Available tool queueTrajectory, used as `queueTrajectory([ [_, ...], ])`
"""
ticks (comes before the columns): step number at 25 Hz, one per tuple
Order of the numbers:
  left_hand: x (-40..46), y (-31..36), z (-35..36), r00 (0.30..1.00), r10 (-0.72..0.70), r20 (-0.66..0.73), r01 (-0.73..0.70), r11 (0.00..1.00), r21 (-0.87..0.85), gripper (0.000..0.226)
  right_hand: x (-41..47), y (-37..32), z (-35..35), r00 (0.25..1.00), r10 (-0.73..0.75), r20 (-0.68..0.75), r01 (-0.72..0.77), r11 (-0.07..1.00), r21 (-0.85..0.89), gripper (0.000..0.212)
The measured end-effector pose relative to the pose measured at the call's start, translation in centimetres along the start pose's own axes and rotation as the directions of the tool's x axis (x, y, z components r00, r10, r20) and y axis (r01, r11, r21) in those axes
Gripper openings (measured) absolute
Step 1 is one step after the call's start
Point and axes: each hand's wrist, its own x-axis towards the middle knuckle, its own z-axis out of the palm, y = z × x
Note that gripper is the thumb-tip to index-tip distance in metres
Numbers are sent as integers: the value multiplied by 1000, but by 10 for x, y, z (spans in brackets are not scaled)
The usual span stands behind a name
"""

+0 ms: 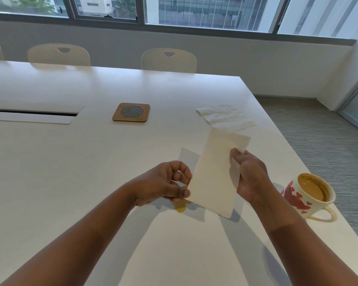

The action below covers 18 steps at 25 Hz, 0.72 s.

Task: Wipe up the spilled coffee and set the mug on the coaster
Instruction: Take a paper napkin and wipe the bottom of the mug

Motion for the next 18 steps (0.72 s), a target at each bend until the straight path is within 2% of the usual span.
queueTrajectory([
  [3,-2,8,0,998,-49,48,47,997,53,35,-3,-3,-3,999,-30,-19,31,999,29,17],
  [4,1,11,3,998,-52,16,50,994,100,37,-5,-5,-5,999,-40,-16,40,999,37,17],
  [6,12,17,12,992,-28,-126,53,979,197,54,-11,-6,-7,999,-49,0,49,998,36,19],
  [8,27,24,30,972,19,-232,27,980,195,66,-19,-6,-11,998,-51,28,50,998,37,20],
  [12,59,31,71,946,149,-290,-137,989,62,20,-42,-13,-25,980,-116,163,103,991,88,33],
  [15,75,38,96,933,196,-301,-197,980,27,17,-60,-21,-47,942,-210,260,179,974,137,42],
  [18,87,45,120,946,210,-248,-215,977,6,17,-77,-24,-66,957,-216,191,186,969,164,40],
])
